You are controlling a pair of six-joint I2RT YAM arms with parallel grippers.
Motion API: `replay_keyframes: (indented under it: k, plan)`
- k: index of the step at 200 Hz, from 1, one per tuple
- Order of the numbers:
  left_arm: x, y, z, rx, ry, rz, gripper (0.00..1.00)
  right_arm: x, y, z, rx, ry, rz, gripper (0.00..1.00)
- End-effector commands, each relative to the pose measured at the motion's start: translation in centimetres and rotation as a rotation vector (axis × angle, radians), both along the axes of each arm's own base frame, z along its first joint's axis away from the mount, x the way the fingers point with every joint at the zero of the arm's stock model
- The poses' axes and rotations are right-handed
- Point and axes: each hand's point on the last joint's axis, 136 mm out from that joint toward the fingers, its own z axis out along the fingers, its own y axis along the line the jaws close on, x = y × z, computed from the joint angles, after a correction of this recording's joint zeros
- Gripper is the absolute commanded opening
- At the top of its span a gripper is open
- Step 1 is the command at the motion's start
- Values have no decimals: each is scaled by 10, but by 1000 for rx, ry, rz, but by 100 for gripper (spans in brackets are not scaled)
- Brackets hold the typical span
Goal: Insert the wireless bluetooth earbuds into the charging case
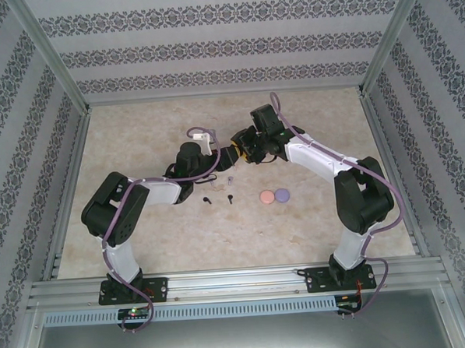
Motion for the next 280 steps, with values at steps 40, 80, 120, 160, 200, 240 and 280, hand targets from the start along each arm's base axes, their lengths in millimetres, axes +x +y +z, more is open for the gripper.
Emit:
replay_keyframes:
  k: [40, 80, 120, 160, 200, 240, 280]
  plan:
    - [2, -11, 15, -44, -47, -9, 44, -1, 1, -4, 20, 9, -6, 37]
    - [0, -8, 15, -44, -46, -1, 43, 0, -2, -5, 19, 9, -16, 37]
    - [-2, -5, 16, -35, -47, 7, 43, 1, -3, -7, 18, 12, -23, 37]
    - [-3, -5, 14, -27, -43, 7, 41, 2, -5, -9, 20, 14, -32, 37]
    - [-5, -4, 11, -27, -35, 2, 25, 3, -7, -10, 22, 14, -40, 37]
    - [-6, -5, 10, -27, -24, -1, 4, 8, -3, -4, 51, -14, -43, 42]
    - [-12, -9, 22, -12, -11, -53, 0, 22, -30, 32, 43, -154, -52, 74]
